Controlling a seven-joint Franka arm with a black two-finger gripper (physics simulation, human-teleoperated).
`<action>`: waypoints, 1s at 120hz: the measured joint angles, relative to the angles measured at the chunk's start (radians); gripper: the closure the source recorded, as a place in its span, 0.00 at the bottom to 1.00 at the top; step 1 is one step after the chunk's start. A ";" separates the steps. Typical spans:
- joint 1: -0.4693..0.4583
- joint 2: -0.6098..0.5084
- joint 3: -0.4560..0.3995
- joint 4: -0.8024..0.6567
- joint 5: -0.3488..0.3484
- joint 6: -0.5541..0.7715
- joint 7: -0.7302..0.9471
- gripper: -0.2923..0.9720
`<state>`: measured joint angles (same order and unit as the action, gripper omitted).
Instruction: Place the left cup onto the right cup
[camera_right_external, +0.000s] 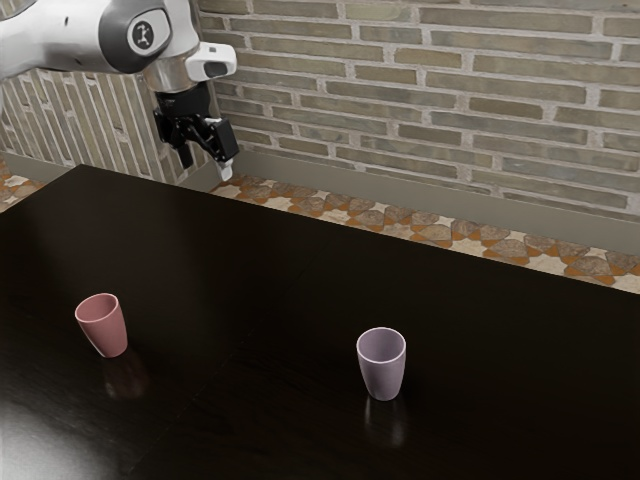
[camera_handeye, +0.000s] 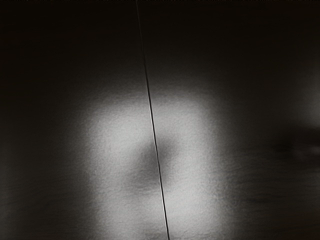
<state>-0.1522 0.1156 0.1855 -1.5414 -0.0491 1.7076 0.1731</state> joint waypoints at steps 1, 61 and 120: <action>0.000 0.000 0.000 0.000 0.000 0.000 0.000 0.23; 0.001 0.002 -0.001 -0.001 0.000 0.003 -0.001 0.23; -0.021 -0.088 0.044 -0.215 -0.003 0.010 -0.007 0.23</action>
<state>-0.1728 0.0279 0.2291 -1.7566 -0.0521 1.7175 0.1665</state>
